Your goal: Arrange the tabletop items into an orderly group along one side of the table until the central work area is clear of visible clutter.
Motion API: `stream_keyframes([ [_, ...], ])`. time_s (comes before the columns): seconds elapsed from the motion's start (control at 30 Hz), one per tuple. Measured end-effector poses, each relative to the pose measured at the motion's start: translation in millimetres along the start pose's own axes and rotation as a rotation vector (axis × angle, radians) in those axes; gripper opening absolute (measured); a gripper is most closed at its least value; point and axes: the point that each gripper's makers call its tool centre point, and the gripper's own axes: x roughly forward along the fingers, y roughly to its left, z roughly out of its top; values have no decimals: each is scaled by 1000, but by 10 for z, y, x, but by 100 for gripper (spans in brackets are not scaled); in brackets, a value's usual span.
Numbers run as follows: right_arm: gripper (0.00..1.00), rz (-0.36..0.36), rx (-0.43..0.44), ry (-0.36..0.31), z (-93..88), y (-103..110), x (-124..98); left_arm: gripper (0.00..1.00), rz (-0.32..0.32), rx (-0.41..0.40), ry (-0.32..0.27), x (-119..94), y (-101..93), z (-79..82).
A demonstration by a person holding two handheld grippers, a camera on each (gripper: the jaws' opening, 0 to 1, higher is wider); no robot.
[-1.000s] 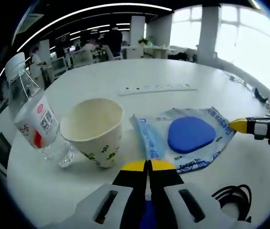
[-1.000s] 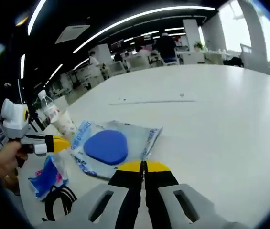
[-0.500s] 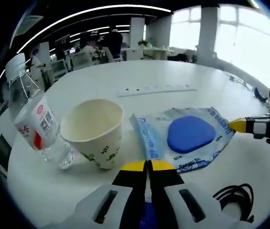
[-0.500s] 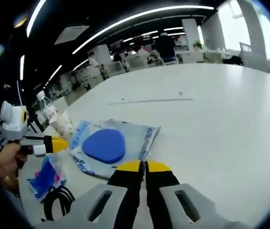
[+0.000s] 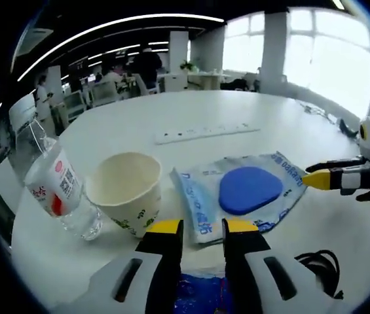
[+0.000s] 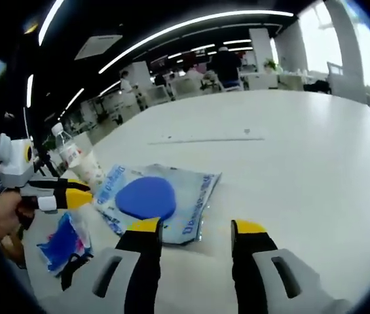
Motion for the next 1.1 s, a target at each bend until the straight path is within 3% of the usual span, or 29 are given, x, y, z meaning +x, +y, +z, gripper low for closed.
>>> stream_keyframes([
  [0.27, 64, 52, -47, -21, 61, 205, -148, 42, -23, 20, -61, -135, -4, 35],
  [0.5, 80, 113, -54, -4, 42, 363, -234, 52, -51, 27, -75, -299, -1, 16],
  [0.6, 84, 132, -83, 3, 21, 429, -268, 59, -68, 30, -116, -408, -8, 52],
  [0.73, 88, 159, -93, 12, 3, 509, -298, 70, -44, 71, -122, -539, 59, 46],
  [1.03, 94, 245, -167, 43, -93, 724, -370, 95, -65, 47, -185, -835, 71, 184],
  [1.07, 94, 253, -173, 44, -95, 739, -377, 98, -71, 37, -226, -870, 77, 251],
  [1.1, 94, 267, -186, 43, -98, 773, -387, 100, -73, 39, -226, -883, 78, 252],
])
